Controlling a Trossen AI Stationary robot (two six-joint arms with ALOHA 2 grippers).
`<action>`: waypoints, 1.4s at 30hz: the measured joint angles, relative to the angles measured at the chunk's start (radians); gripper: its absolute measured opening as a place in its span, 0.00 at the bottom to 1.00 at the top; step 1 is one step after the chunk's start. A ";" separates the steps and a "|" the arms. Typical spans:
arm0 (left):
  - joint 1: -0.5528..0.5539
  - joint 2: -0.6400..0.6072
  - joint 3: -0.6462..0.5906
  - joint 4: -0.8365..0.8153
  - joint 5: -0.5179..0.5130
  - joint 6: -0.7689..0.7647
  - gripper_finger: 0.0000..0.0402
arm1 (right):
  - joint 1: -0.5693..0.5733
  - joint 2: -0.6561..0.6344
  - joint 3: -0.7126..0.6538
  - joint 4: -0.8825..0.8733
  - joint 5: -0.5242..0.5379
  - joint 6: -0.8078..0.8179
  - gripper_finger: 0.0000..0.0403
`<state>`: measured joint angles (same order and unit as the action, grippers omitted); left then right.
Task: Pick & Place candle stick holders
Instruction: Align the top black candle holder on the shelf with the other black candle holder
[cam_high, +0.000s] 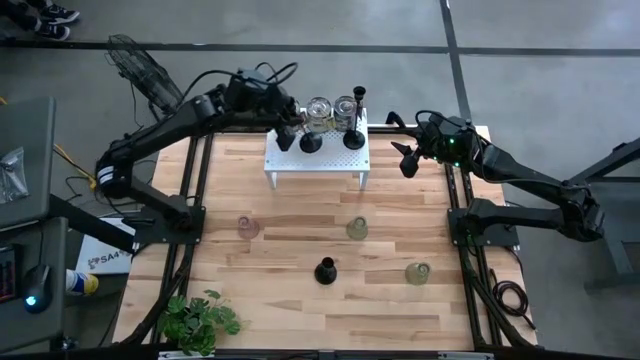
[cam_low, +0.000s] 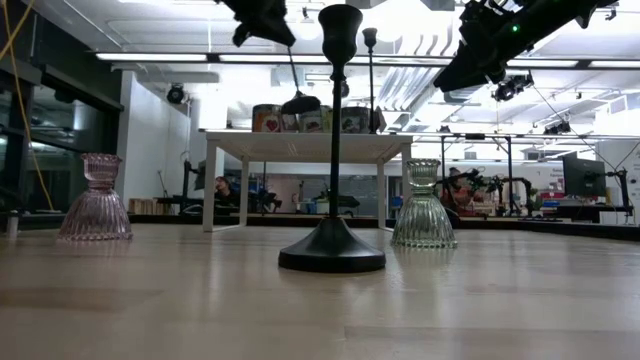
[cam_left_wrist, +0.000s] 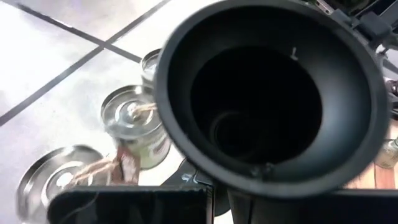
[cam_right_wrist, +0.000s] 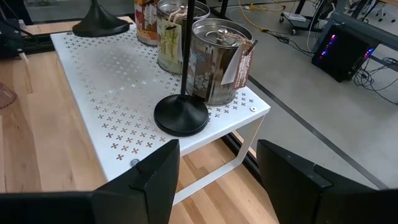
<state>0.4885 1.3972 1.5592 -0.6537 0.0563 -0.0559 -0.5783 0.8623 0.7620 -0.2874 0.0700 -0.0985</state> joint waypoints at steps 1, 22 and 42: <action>-0.001 0.023 0.026 -0.009 -0.006 0.001 0.02 | 0.000 0.000 0.000 0.000 0.000 0.000 0.51; -0.073 0.238 0.190 -0.075 -0.155 -0.027 0.02 | 0.000 0.000 0.000 0.000 0.002 0.000 0.51; -0.076 0.259 0.189 -0.105 -0.224 -0.076 0.02 | 0.000 0.000 0.000 0.000 0.006 0.016 0.51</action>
<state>0.4122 1.6562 1.7485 -0.7584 -0.1680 -0.1322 -0.5782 0.8623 0.7620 -0.2878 0.0763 -0.0825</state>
